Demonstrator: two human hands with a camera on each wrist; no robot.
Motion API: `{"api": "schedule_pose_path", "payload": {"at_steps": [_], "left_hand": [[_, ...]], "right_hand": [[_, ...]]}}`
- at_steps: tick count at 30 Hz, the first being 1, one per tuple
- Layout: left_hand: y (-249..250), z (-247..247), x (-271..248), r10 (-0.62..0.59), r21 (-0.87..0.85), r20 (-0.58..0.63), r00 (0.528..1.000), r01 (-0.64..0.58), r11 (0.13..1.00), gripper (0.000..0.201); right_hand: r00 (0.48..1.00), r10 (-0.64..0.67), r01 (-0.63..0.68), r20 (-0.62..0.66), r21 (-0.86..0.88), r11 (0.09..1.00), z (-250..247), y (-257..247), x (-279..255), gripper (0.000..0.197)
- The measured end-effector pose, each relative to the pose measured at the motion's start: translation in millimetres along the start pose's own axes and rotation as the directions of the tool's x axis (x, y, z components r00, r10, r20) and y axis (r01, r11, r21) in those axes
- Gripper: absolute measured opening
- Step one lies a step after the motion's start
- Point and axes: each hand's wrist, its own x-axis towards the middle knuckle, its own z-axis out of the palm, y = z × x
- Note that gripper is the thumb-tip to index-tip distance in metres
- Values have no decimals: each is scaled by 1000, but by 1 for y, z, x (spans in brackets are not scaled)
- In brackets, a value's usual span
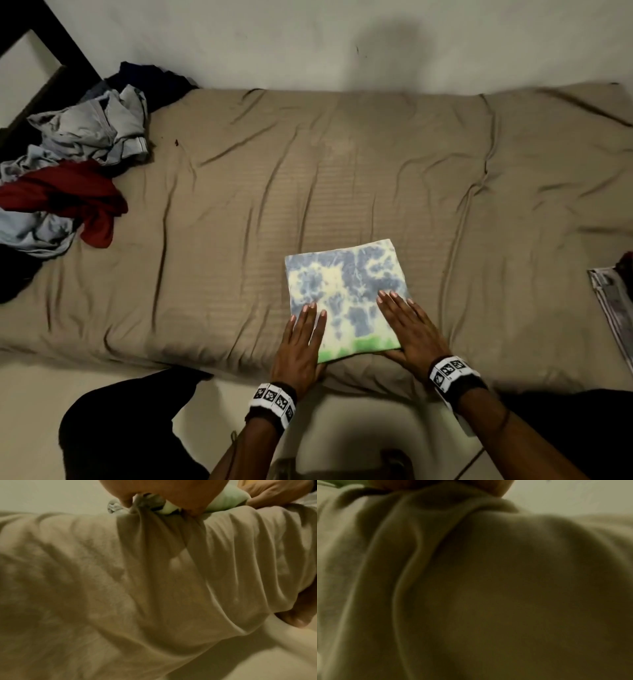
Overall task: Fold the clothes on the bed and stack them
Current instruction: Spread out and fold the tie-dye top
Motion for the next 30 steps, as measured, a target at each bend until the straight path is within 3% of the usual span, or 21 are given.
{"api": "schedule_pose_path", "payload": {"at_steps": [4,7,11,14,17,21,24,26,28,30], "left_hand": [[-4,-3,2,-26,-199,-47,999,16,980,102],[-5,-21,9,-110,-320,-129,986,63,945,84],[-14,-80,19,-300,-474,-158,941,194,859,59],[-17,-135,27,-354,-518,-281,892,170,838,39],[-19,-181,36,-447,-603,-369,815,156,782,34],[-33,-191,59,-571,-832,-209,794,162,530,39],[-47,-162,87,-600,-813,-115,792,272,514,41],[-54,-135,103,-648,-797,16,761,401,451,36],[-60,-105,111,-681,-711,155,716,560,426,32],[-61,-81,107,-667,-569,225,710,652,502,37]], "right_hand": [[1000,5,-7,15,118,993,-8,9,-3,100],[996,75,-68,-38,162,984,-17,7,9,102],[974,206,-161,-99,342,926,-63,12,33,53],[976,201,-123,-87,544,830,-121,12,45,28],[977,204,-80,-63,779,622,-171,15,59,19],[964,265,-121,32,937,327,-190,20,78,22],[937,337,-197,88,931,306,-161,28,96,25],[900,405,-290,164,917,273,-122,38,106,33],[838,481,-384,259,905,183,-82,44,106,45],[738,594,-415,321,910,23,-60,40,101,41]]}}
